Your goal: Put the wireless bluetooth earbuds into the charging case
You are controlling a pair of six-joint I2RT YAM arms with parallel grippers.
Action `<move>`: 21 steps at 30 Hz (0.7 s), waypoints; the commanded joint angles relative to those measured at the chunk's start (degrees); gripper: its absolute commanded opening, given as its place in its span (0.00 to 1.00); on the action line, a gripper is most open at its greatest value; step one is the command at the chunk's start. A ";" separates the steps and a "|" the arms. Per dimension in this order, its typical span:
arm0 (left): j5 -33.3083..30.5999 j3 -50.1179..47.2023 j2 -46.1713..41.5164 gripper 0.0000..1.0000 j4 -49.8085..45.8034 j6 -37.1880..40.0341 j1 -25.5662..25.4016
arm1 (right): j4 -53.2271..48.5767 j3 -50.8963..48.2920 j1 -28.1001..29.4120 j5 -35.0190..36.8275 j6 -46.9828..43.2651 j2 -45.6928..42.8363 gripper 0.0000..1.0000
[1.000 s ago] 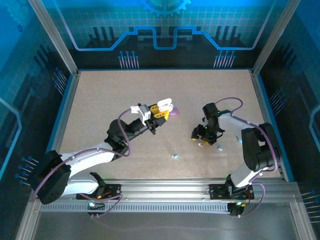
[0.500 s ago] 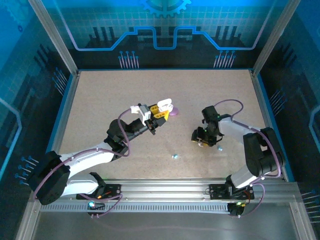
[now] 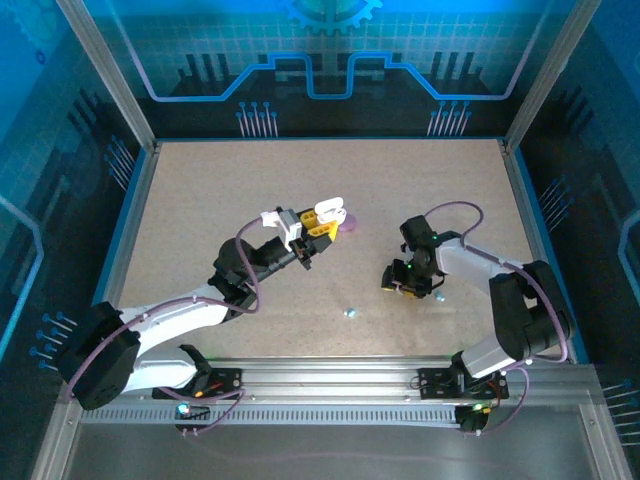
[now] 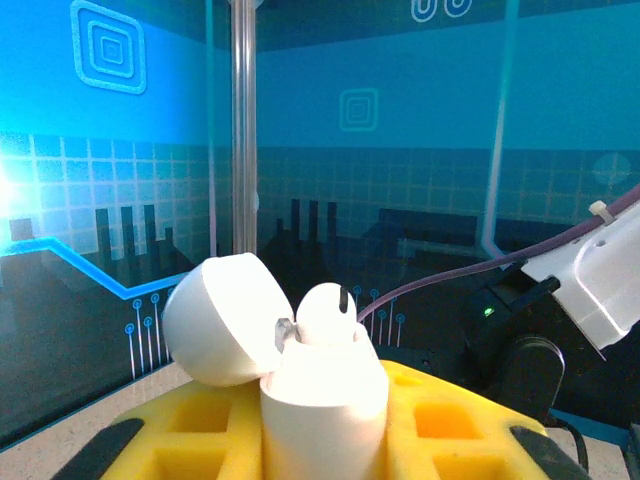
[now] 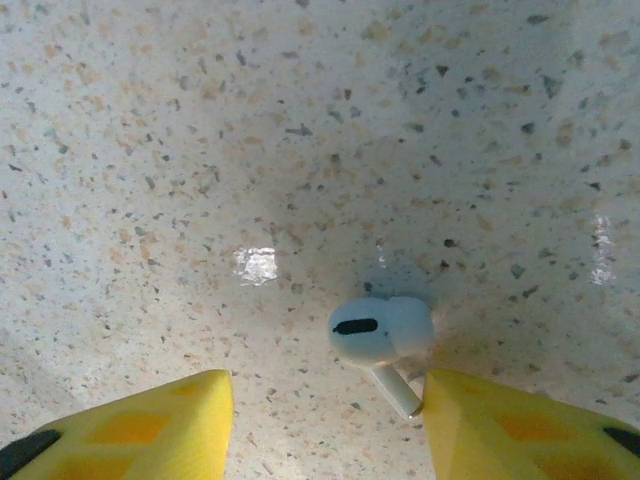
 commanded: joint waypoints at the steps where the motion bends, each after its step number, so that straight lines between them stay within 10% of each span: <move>1: -1.09 -0.51 -1.11 0.23 1.48 0.53 -0.37 | -1.30 -1.11 0.77 -0.68 0.04 -2.20 0.54; 21: -1.50 -0.68 -1.47 0.23 1.14 0.37 -0.35 | -9.47 8.84 2.26 8.82 -7.00 3.41 0.53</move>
